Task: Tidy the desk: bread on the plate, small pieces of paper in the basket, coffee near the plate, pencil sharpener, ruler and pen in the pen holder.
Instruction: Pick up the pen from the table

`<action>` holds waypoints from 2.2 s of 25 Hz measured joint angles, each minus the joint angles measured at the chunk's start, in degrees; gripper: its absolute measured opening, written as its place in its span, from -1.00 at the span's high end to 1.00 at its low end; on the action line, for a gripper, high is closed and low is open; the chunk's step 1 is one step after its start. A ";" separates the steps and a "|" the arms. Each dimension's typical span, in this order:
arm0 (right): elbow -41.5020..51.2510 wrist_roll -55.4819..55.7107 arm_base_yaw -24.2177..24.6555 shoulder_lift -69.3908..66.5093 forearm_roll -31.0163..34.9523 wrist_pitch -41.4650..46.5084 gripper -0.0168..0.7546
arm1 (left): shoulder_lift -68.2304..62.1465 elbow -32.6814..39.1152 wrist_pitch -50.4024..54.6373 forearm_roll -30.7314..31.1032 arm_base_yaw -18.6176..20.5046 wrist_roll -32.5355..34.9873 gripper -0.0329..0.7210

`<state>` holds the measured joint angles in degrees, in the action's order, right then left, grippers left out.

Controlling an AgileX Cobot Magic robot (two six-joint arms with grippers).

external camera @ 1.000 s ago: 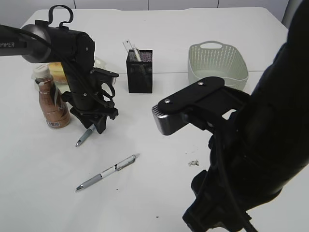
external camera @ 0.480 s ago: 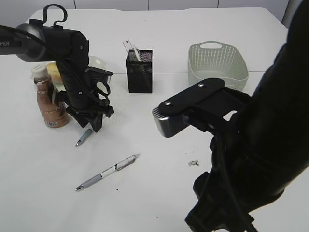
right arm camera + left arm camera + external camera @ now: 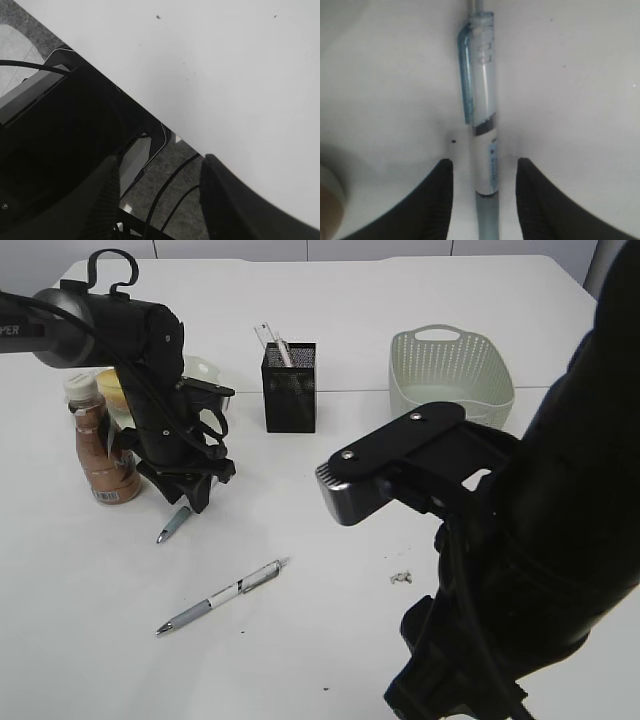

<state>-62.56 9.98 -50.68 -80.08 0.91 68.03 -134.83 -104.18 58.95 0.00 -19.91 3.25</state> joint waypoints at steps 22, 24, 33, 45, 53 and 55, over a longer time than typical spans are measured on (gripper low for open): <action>0.00 -0.04 0.00 0.00 0.00 0.04 -0.04 | -0.83 0.00 0.48 -1.86 0.02 1.12 0.17; 0.00 -0.13 0.00 0.00 0.00 0.04 -0.04 | -0.92 -0.10 0.48 -1.86 0.02 1.12 0.17; 0.00 -0.16 0.00 0.00 0.00 0.04 -0.04 | -0.92 -0.10 0.60 -1.86 0.02 1.72 0.65; -0.88 -0.25 0.00 0.00 0.00 0.04 -0.04 | -0.81 -0.10 2.04 -1.86 0.02 1.72 0.74; -2.49 -0.25 0.00 0.00 1.10 -0.30 -0.04 | 0.65 -0.10 8.30 -2.86 0.02 1.76 0.74; -2.49 -0.25 0.00 0.00 1.63 -0.43 -0.04 | 0.90 -0.10 9.31 -3.33 0.02 1.76 0.74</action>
<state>-65.06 9.72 -50.68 -80.08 2.54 67.60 -133.93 -104.29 68.26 -3.33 -19.88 5.01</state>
